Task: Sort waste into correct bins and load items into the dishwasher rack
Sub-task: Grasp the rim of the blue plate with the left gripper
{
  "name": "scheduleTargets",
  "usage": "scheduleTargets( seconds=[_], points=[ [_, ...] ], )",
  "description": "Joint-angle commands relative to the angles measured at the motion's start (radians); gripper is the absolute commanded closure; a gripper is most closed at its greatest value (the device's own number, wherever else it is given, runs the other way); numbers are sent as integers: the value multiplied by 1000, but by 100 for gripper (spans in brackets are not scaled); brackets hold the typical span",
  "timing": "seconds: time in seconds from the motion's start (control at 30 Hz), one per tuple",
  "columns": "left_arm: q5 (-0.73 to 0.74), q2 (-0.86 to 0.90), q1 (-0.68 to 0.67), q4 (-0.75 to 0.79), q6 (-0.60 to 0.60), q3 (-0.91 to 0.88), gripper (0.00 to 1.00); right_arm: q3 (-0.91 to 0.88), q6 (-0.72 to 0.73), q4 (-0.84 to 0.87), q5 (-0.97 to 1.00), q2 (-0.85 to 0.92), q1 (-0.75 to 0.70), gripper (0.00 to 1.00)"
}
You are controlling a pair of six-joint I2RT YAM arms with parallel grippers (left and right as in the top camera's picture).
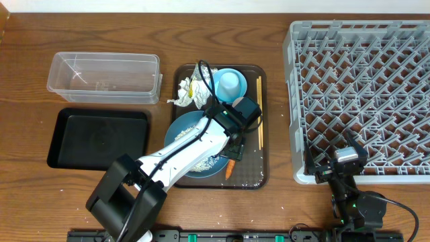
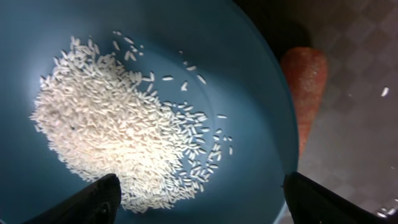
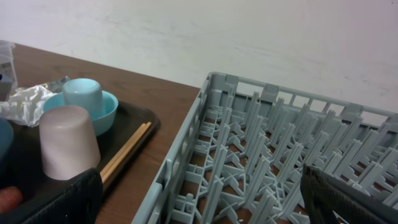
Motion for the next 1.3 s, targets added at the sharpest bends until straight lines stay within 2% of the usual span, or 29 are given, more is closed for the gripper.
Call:
scheduleTargets(
  seconds=[0.0,0.43,0.7,1.0,1.27],
  points=[
    [39,13,-2,1,5,-6,14,-1,-11,-4,2,-6,-13,1],
    [99,13,-5,1,26,-12,16,-1,-11,-4,2,-6,-13,1],
    [95,13,-18,73,46,-89,17,-1,-11,-4,2,-6,-13,1],
    [74,13,-18,82,47,-99,32,-1,-11,-4,2,-6,-13,1],
    [43,14,-21,167,47,-154,33,-1,-11,-4,2,-6,-13,1]
  ],
)
